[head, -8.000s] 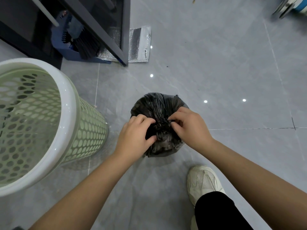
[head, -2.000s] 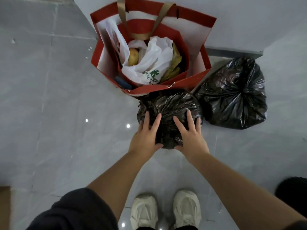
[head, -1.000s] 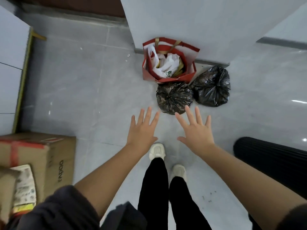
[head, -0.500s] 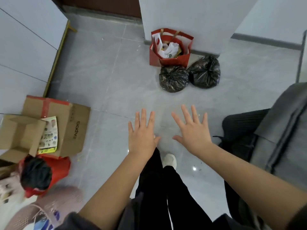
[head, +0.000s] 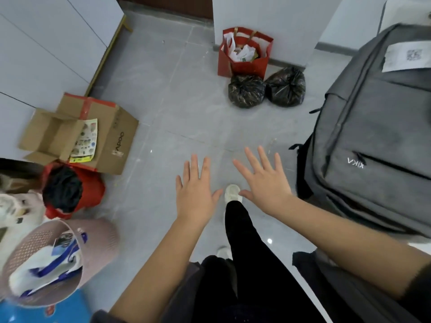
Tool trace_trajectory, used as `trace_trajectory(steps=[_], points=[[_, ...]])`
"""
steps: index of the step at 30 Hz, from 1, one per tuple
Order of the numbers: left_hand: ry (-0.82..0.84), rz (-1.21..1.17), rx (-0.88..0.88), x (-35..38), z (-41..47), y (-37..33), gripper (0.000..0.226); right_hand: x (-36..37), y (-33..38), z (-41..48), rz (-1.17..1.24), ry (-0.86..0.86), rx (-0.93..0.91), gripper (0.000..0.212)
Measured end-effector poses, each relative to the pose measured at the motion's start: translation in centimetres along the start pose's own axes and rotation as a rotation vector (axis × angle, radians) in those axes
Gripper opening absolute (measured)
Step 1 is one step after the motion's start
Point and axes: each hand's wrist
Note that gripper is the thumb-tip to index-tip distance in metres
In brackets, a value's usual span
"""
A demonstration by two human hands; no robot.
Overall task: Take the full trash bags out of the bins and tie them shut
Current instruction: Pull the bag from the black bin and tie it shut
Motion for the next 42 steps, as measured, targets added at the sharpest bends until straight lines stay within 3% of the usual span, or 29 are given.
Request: trace_trajectory(steps=[12, 17, 25, 42], points=[[0.084, 0.058, -0.053, 6.5, -18.6, -1.7, 0.084, 6.4, 4.1, -16.9, -0.070, -0.008, -0.178, 0.077], [0.023, 0.039, -0.111, 10.3, -23.0, -5.9, 0.084, 10.4, 1.5, -21.4, -0.134, -0.049, -0.284, 0.076], [0.057, 0.031, -0.217, 18.6, -33.6, -14.7, 0.085, 16.3, -5.1, -31.1, -0.231, -0.029, -0.425, 0.076], [-0.111, -0.018, -0.339, 31.6, -50.8, -30.3, 0.081, 26.7, -12.5, -50.7, -0.206, -0.142, -0.450, 0.074]])
Point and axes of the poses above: each hand's wrist, its own z-axis towards the middle knuckle, its own x-axis out of the palm, y = z × x, and after that the axes turned 5 degrees about -z, right-handed
